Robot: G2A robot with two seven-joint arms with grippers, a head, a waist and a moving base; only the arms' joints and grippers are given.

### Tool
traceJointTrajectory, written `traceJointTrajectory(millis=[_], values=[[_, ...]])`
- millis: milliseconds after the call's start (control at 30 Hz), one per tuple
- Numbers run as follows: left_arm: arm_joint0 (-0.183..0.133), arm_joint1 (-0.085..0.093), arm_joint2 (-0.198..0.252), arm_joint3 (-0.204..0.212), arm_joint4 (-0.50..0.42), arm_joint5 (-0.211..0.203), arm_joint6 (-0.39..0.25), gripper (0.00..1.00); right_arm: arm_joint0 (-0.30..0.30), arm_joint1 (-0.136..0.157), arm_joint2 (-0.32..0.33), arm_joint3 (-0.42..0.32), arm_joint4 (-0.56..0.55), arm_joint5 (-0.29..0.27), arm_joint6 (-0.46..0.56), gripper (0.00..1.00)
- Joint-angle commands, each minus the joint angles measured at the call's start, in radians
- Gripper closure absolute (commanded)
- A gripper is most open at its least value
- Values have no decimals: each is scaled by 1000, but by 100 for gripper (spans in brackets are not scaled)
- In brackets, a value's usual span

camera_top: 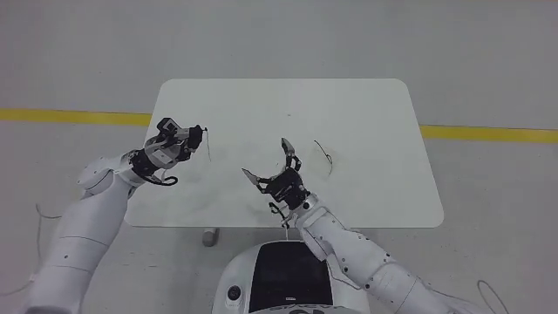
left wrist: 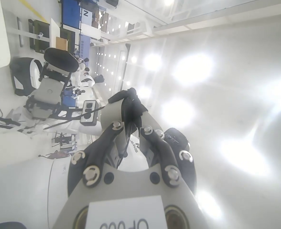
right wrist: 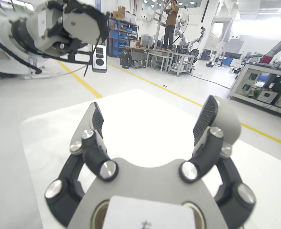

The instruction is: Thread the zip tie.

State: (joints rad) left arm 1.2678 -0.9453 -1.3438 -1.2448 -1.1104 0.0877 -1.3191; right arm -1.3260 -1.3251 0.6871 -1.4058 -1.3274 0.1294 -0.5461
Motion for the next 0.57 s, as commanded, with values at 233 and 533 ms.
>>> traceJointTrajectory(millis=[233,533], values=[[-2,2,-4,14,28,-8,-10,100,-76,36,129,-60,93,-231,-77,0],[-5,0,7,4,40,-10,-5,100,-85,40,146,-71,92,-258,-84,0]])
